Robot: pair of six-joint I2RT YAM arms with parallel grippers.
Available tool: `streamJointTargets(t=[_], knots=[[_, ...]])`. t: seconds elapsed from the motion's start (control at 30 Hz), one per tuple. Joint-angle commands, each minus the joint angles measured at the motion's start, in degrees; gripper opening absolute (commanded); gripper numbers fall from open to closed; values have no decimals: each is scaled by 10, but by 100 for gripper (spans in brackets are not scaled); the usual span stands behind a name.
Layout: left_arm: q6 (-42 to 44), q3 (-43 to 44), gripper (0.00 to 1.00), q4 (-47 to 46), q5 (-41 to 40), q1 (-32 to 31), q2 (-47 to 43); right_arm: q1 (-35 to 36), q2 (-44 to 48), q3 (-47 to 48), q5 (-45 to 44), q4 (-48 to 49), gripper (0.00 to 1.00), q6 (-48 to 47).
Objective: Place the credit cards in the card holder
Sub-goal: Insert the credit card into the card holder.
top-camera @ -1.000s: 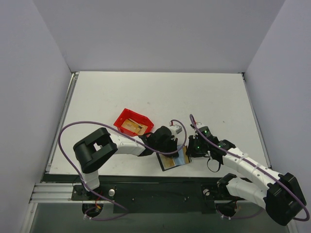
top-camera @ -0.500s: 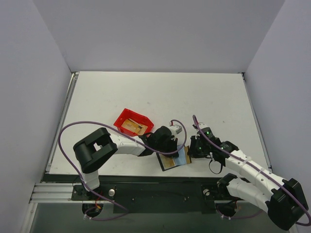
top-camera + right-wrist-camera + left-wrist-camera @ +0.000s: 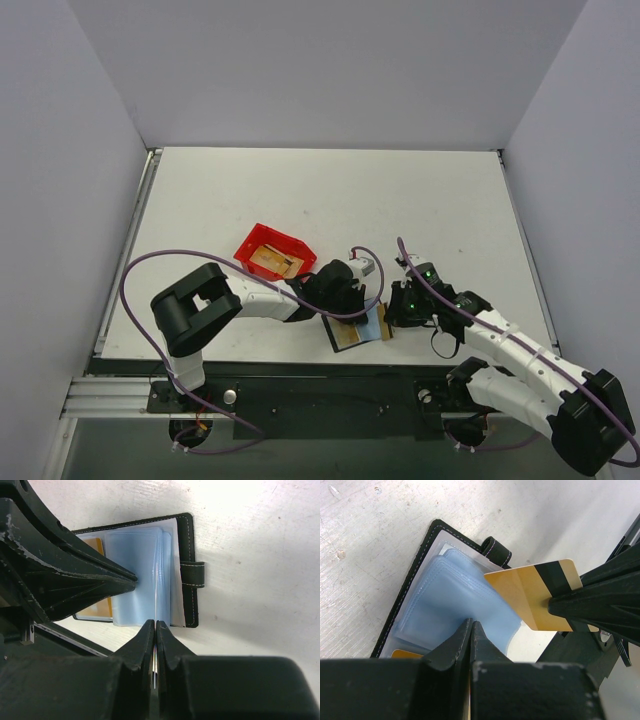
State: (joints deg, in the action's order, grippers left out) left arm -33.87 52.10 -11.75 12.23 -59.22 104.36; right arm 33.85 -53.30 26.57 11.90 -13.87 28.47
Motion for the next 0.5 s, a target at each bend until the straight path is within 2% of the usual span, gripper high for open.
streamJointTargets(t=[0.0,0.47], knots=[[3,7,3,7,1,-2,-12,3,2,18,8,5,0,4],[3,8,3,8,2,-1,-11,2,-25,10,-15,7,0,4]])
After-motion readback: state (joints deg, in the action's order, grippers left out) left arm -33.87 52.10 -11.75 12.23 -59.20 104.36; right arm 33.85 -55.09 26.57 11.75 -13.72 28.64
